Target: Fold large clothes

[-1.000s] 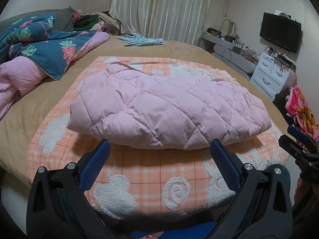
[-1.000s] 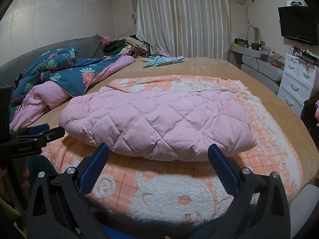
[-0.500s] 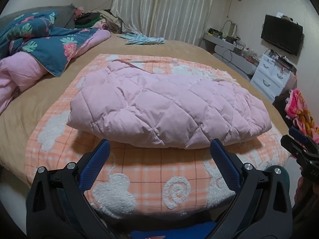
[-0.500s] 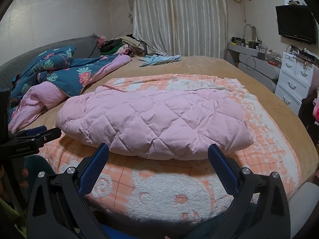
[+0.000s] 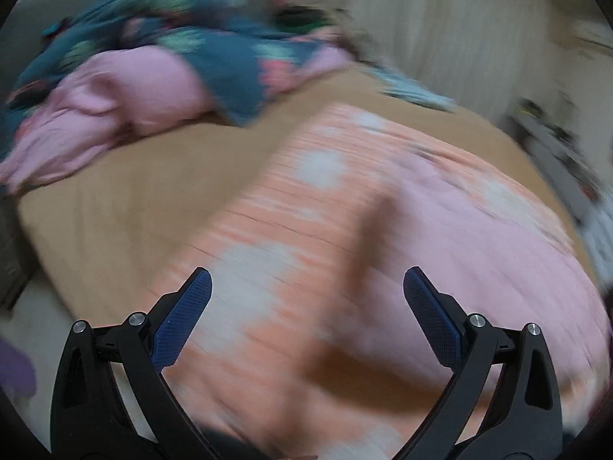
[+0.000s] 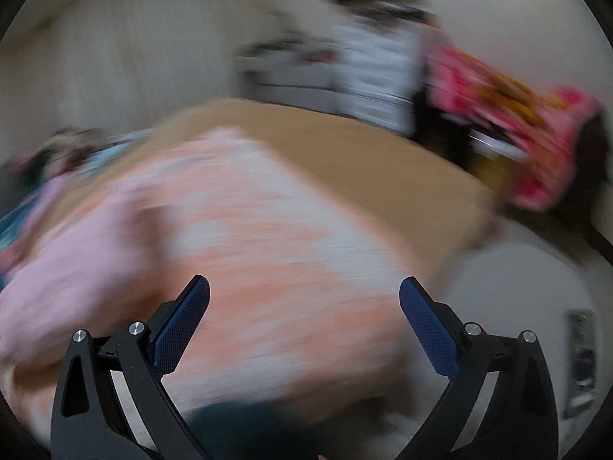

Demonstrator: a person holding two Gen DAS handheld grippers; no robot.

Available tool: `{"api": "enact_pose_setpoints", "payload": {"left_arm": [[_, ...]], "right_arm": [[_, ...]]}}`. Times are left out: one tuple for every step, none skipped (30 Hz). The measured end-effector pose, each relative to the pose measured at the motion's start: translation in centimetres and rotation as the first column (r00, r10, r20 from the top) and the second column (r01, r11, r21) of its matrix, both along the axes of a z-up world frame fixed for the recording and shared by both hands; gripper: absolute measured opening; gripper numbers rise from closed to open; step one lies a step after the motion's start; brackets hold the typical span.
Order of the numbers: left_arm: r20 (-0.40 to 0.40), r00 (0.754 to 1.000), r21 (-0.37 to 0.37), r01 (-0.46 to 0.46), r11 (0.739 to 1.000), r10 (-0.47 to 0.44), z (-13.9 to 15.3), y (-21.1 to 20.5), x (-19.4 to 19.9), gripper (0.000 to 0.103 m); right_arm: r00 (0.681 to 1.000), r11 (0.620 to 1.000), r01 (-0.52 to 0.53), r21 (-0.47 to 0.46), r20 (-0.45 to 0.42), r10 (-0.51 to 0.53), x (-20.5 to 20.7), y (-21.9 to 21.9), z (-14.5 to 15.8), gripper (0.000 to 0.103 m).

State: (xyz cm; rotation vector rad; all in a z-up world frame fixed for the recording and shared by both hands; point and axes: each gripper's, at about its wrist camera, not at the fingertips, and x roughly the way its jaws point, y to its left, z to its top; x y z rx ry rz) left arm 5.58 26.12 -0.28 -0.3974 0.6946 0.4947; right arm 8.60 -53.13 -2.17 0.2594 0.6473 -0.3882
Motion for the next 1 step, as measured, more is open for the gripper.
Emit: {"api": "enact_pose_setpoints", "payload": {"left_arm": [[-0.03, 0.998, 0.026, -0.057, 0.998, 0.057, -0.53, 2.76, 0.94, 0.094]], "right_arm": [[0.996, 0.997, 0.08, -0.012, -0.036, -0.081, 0.26, -3.01, -1.18, 0.099]]}}
